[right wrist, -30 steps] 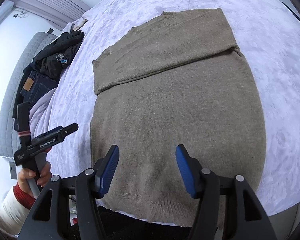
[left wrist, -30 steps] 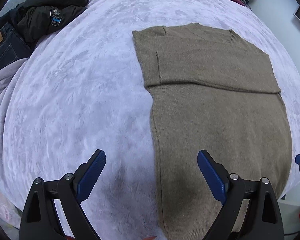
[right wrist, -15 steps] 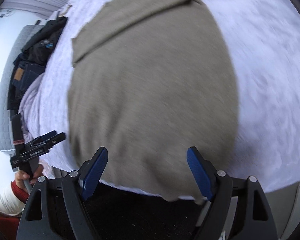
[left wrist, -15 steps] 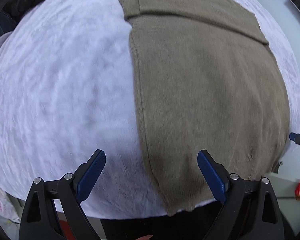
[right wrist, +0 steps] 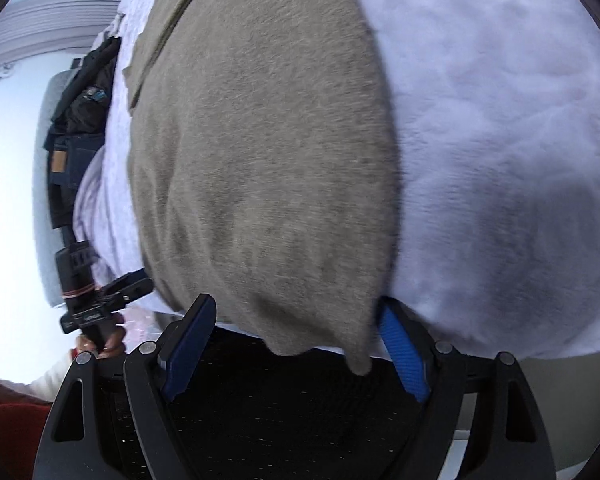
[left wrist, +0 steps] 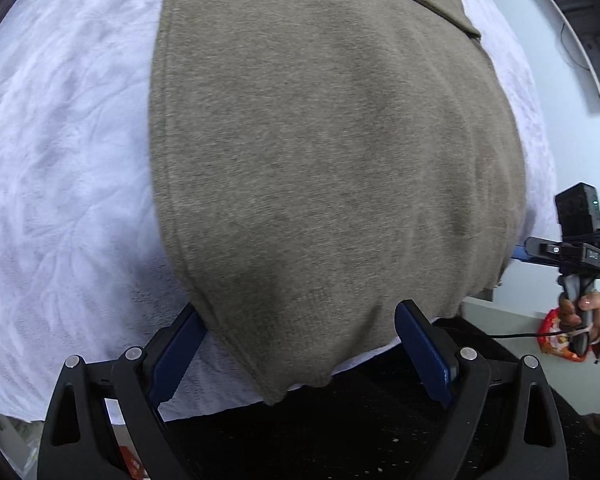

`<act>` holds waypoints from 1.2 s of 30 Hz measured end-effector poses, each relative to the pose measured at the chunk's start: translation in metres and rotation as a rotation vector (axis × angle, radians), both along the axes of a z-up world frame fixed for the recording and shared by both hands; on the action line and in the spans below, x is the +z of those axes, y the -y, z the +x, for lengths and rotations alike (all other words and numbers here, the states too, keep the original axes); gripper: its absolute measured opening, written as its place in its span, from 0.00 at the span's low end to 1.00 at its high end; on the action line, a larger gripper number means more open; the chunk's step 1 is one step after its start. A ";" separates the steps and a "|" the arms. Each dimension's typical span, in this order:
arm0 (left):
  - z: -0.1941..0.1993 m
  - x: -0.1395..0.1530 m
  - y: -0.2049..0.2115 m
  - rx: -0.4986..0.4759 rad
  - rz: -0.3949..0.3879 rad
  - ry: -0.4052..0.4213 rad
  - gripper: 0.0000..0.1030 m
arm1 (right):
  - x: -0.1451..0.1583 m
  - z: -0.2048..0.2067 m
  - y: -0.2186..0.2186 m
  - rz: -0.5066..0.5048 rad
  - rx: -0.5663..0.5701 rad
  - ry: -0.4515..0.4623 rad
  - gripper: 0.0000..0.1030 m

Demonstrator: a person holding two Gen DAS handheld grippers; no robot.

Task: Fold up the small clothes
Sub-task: 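Grasp the sweater hem with both tools and fold it up toward the collar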

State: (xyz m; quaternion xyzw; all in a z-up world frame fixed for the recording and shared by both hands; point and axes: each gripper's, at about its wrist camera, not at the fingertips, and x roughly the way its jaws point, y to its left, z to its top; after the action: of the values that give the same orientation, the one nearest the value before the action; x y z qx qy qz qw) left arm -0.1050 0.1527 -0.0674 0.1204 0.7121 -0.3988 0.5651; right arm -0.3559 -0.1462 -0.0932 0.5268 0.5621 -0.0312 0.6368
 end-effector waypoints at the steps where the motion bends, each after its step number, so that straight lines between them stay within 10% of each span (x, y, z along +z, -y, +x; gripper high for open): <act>1: 0.001 0.001 0.002 0.008 -0.015 -0.021 0.91 | 0.001 0.002 -0.003 0.016 0.006 0.017 0.82; 7: -0.007 -0.005 0.013 0.046 0.038 -0.036 0.86 | -0.006 0.002 -0.001 0.067 -0.001 0.018 0.76; 8: -0.007 -0.004 0.013 0.050 0.047 -0.026 0.72 | -0.007 -0.001 0.001 0.075 -0.017 0.004 0.69; 10: -0.007 -0.004 0.016 0.054 0.050 -0.035 0.44 | -0.009 -0.004 0.004 0.080 -0.030 -0.026 0.16; 12: -0.002 -0.005 0.012 0.066 0.019 -0.097 0.15 | -0.006 -0.007 0.004 0.112 -0.041 0.016 0.14; 24: 0.054 0.055 -0.004 0.265 -0.260 -0.194 0.12 | 0.060 0.020 0.027 0.242 -0.202 0.397 0.13; 36: 0.204 0.114 0.067 0.442 -0.495 0.058 0.12 | 0.123 0.147 0.127 0.202 -0.257 0.720 0.13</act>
State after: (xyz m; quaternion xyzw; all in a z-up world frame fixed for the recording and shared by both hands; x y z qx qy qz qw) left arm 0.0985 0.0854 0.0467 -0.1666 0.5862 -0.4237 0.6701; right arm -0.2093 -0.2731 0.0295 0.6302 0.2326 0.1313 0.7291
